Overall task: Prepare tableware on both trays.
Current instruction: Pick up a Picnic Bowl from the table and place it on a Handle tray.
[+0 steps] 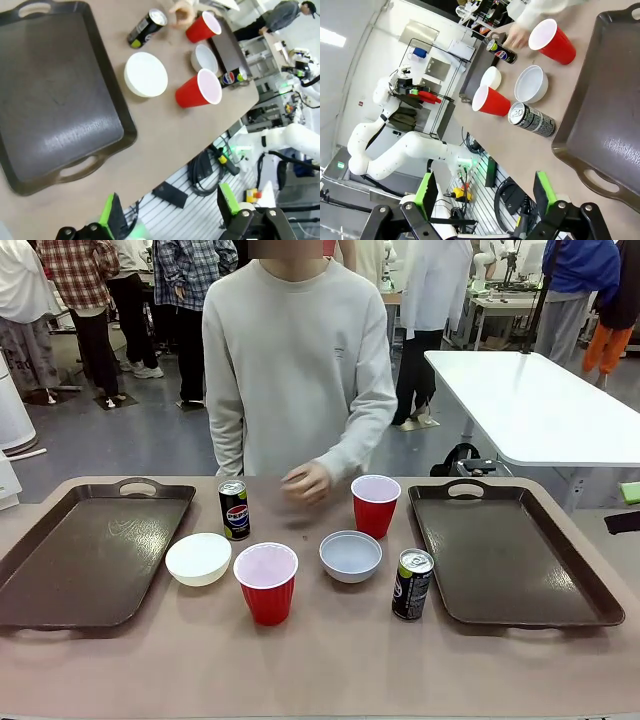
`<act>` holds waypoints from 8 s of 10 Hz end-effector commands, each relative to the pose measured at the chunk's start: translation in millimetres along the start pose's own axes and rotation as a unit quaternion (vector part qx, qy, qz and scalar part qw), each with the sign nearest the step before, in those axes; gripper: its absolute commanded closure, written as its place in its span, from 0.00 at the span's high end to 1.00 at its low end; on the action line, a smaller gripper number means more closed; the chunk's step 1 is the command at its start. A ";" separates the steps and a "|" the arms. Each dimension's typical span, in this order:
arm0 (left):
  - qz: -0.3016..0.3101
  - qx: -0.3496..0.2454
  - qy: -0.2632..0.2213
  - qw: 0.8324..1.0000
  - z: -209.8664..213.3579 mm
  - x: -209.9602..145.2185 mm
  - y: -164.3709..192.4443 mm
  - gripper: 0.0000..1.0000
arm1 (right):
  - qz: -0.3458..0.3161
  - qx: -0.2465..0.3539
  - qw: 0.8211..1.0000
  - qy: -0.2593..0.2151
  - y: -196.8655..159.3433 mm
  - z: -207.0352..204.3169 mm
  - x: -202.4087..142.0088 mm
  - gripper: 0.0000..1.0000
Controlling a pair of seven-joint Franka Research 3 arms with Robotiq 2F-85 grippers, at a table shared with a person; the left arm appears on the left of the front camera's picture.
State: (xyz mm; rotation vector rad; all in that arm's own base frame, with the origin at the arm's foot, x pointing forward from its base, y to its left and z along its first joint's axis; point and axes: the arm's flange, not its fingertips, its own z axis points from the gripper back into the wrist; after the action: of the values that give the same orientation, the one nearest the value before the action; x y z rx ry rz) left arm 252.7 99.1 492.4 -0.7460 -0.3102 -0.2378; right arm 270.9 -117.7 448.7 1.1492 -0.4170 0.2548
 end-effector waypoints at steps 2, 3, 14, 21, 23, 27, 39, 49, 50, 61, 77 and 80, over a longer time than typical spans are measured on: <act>-0.017 0.040 0.029 0.999 -4.9 19.1 -26.4 1.00 | 0.002 0.005 1.000 0.009 -2.0 -1.2 -3.0 1.00; 0.010 0.085 0.054 0.995 -10.3 43.0 -50.3 1.00 | 0.002 0.005 1.000 0.009 -2.0 -1.2 -3.0 1.00; 0.056 0.407 0.170 0.896 -193.2 178.3 -164.4 1.00 | 0.002 0.005 1.000 0.009 -2.0 -1.2 -3.0 1.00; 0.058 0.336 0.165 0.925 -252.6 174.7 -97.3 1.00 | 0.002 0.005 1.000 0.009 -2.0 -1.2 -3.0 1.00; 0.065 0.306 0.183 0.932 -284.1 166.9 -66.8 1.00 | 0.002 0.005 1.000 0.009 -2.0 -1.2 -3.0 1.00; 0.068 0.298 0.173 0.936 -311.7 164.5 -50.3 1.00 | 0.002 0.005 1.000 0.009 -2.0 -1.2 -3.0 1.00; 0.078 0.287 0.176 0.938 -332.0 161.7 -44.7 0.46 | 0.002 0.005 1.000 0.009 -2.0 -1.2 -3.0 1.00; 0.150 0.307 0.199 0.918 -232.1 161.2 -73.8 0.00 | 0.002 0.005 1.000 0.009 -2.0 -1.2 -3.0 1.00; 0.155 0.299 0.194 0.921 -191.0 151.1 -80.5 0.00 | 0.002 0.005 1.000 0.009 -2.0 -1.2 -3.0 1.00; 0.190 0.350 0.117 0.910 -87.7 105.5 -16.1 0.03 | 0.002 0.005 1.000 0.009 -2.0 -1.2 -3.0 1.00; 0.138 0.423 0.194 0.874 -91.4 22.3 -6.1 0.03 | 0.002 0.005 1.000 0.009 -2.0 -1.2 -3.0 1.00; 0.135 0.418 0.172 0.882 -98.3 37.4 -3.1 0.03 | 0.002 0.005 1.000 0.009 -2.0 -1.2 -3.0 1.00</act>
State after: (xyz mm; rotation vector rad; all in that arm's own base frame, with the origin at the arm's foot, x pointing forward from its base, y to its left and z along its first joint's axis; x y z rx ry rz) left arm 309.3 26.6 456.9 0.1286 0.0974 0.0329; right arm 270.7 -117.2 448.1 1.1552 -0.4146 0.2565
